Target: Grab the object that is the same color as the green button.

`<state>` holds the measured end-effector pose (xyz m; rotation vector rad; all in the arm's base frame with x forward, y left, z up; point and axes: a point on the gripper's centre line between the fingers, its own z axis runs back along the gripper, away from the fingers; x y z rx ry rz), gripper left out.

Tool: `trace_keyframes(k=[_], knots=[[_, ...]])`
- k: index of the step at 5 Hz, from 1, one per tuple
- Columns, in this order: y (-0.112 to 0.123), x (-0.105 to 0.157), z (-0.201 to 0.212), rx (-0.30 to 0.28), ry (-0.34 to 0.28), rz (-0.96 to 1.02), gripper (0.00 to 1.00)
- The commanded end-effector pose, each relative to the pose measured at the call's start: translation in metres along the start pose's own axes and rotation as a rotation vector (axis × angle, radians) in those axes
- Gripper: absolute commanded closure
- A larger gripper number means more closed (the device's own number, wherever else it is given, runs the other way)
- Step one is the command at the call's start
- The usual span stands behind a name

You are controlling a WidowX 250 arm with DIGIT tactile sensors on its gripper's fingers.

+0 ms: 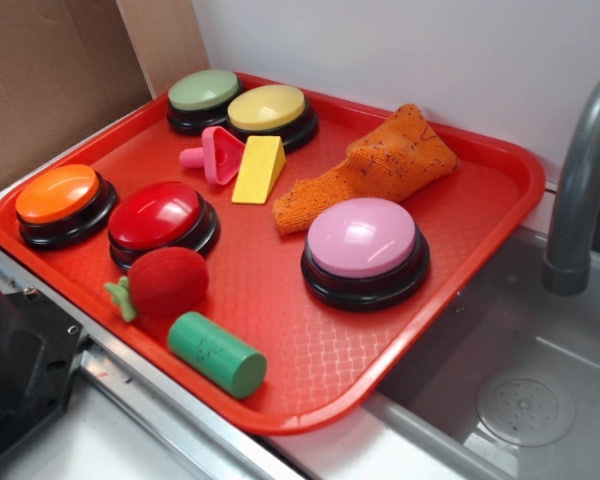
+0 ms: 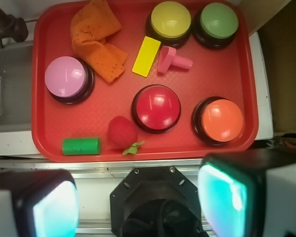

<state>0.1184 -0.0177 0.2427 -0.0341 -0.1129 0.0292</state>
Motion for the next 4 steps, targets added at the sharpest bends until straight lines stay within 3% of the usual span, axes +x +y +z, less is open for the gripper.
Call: trace_keyframes(k=[1,2,3,4], knots=[[0.0,0.0,0.0,0.0,0.0,0.0,0.0],[-0.012,0.004,-0.015,0.019,0.02,-0.223,0.0],[-0.03,0.017,-0.059,-0.042,0.058,-0.467,0.0],[-0.052,0.018,-0.088,-0.14,0.023,-0.711,0.0]])
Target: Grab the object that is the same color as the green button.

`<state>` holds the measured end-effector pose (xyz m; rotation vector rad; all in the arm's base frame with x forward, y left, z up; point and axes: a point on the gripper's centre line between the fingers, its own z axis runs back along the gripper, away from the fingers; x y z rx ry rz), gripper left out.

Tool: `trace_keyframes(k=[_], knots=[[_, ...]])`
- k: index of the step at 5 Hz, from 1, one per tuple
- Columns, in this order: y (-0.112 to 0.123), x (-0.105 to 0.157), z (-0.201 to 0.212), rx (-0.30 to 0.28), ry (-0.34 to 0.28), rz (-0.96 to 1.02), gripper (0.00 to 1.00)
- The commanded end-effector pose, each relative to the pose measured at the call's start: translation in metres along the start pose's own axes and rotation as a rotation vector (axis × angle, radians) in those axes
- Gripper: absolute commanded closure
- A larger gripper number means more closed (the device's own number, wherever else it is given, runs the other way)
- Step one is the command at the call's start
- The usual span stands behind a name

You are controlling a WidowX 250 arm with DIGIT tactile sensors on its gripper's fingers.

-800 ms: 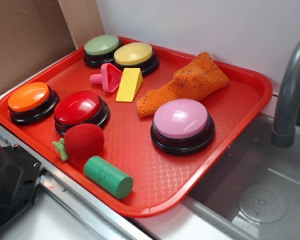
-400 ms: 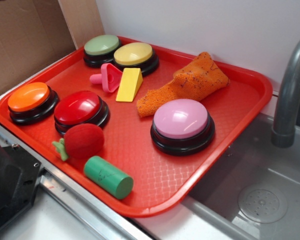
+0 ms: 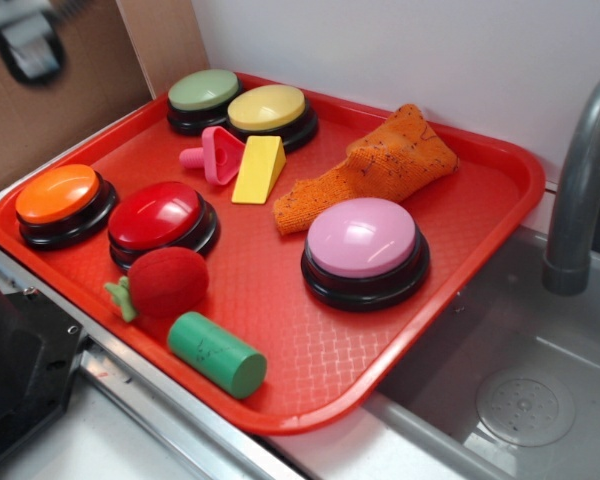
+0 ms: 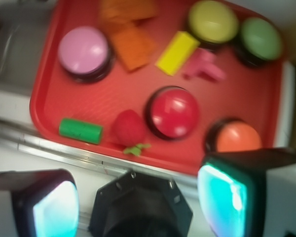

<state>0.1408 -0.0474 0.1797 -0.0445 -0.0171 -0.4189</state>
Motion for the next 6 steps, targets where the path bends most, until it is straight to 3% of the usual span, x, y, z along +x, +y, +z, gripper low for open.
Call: trace_keyframes(k=[1,2,3,4,6], knots=[[-0.037,0.02,-0.057,-0.099,-0.05,-0.518,0.0],[-0.05,0.015,-0.078,-0.114,-0.01,-0.752,0.0],[-0.063,0.011,-0.096,-0.151,-0.068,-0.912,0.0],[-0.071,0.009,-0.112,-0.133,-0.049,-0.988,0.0],[-0.073,0.012,-0.14,-0.162,-0.053,-1.022,0.0]])
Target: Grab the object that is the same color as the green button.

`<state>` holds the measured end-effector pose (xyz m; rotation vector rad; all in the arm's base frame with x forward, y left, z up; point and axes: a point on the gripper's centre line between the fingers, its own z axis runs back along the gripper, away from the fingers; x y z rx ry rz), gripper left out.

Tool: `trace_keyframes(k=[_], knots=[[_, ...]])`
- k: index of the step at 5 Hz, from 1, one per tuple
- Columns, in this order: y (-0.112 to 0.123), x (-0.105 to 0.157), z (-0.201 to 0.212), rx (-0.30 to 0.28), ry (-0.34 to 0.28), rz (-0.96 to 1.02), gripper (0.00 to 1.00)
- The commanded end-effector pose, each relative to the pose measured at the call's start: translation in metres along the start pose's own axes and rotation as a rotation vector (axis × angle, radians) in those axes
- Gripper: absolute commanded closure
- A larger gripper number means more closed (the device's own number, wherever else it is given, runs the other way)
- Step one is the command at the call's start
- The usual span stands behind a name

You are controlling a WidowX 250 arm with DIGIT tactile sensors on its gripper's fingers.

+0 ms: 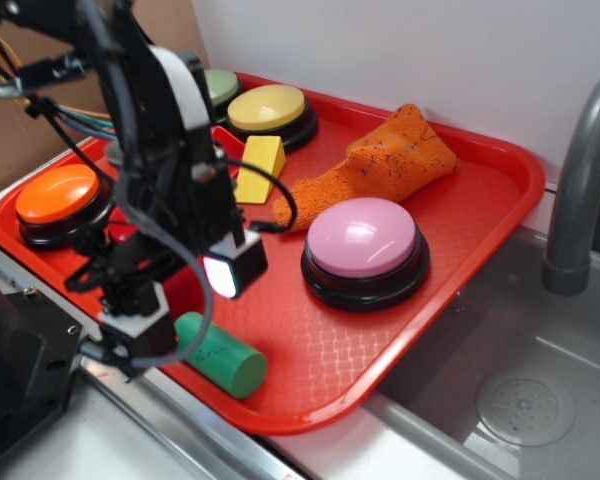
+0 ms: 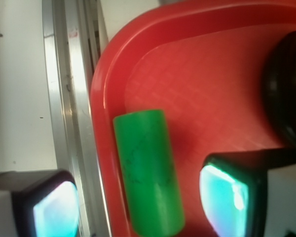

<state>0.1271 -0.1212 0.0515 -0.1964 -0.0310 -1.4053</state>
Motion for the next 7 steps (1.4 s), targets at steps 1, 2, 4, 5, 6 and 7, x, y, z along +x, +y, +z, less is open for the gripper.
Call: trace_keyframes(k=[1,2,4,5,6,7], knots=[[-0.001,0.001,-0.018,0.002,-0.003,-0.02,0.0],[0.002,0.001,-0.025,0.009,0.025,0.003,0.0],[0.012,-0.005,-0.024,0.035,0.011,0.052,0.0],[0.016,-0.008,-0.02,0.041,0.001,0.068,0.0],[0.018,-0.009,-0.016,0.048,-0.009,0.089,0.0],[0.02,-0.012,-0.017,0.043,-0.008,0.112,0.0]])
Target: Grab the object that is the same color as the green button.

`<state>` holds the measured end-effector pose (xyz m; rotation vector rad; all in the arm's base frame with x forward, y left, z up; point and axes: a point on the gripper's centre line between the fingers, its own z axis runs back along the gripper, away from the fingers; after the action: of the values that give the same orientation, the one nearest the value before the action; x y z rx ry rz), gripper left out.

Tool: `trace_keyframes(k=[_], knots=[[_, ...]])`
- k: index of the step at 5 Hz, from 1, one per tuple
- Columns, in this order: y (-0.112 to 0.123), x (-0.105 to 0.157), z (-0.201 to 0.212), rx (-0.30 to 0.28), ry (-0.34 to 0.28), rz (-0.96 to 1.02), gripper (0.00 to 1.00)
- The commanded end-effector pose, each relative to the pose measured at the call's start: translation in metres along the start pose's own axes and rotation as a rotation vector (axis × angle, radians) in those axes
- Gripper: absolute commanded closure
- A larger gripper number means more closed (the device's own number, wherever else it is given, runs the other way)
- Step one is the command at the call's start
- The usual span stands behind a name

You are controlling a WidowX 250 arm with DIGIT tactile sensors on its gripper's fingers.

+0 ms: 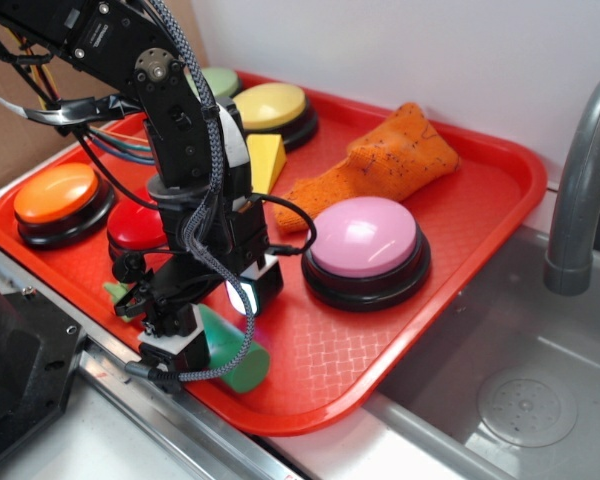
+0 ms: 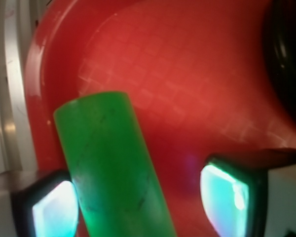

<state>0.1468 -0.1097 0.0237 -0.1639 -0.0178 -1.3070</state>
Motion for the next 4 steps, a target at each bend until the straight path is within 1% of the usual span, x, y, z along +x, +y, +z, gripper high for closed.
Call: trace_keyframes(k=[1,2,3,4], knots=[[-0.0012,-0.0022,0.0054,0.02,-0.031,0.028,0.0],[-0.001,-0.0023,0.003,0.016,-0.023,0.024,0.92],[-0.0015,-0.0026,0.0014,0.011,-0.022,0.031,1.0],[-0.0016,-0.0016,0.0028,0.015,-0.031,0.031,1.0]])
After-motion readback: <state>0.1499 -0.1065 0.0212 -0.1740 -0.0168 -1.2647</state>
